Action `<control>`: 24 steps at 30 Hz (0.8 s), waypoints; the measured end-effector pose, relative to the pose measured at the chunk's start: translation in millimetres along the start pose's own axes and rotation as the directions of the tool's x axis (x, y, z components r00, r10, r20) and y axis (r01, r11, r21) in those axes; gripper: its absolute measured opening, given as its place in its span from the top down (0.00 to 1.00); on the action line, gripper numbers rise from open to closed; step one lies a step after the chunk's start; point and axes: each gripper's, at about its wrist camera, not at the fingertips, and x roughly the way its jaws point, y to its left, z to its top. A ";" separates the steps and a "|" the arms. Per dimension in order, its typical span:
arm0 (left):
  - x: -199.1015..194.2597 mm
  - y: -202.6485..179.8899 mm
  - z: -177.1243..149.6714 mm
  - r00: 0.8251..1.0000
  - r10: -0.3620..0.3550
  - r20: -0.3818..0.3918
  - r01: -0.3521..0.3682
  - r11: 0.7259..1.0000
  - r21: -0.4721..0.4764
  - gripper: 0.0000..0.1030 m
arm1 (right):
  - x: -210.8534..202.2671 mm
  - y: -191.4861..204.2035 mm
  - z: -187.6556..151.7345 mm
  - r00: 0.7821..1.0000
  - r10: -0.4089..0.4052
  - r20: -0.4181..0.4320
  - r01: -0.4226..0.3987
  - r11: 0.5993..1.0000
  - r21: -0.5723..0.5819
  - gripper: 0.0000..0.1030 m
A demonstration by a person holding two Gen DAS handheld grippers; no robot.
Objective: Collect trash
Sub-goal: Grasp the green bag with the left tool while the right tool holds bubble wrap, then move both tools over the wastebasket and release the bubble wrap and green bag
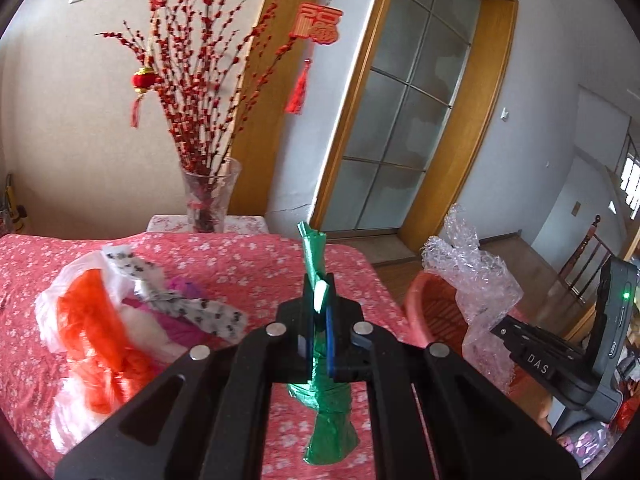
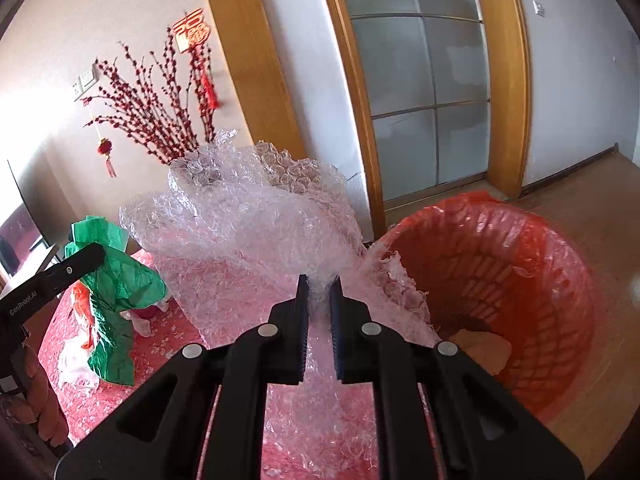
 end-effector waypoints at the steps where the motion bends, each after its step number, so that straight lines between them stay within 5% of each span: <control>1: 2.2 -5.6 1.0 1.000 -0.012 -0.001 0.012 1.000 0.005 0.94 | -2.3 -4.1 0.3 1.000 -0.006 0.005 0.006 1.000 0.006 0.90; 24: 61.3 -122.0 5.5 0.966 -0.251 -0.062 0.254 0.966 0.043 0.94 | -31.7 -108.1 4.4 0.983 -0.168 0.068 0.155 0.974 0.164 0.90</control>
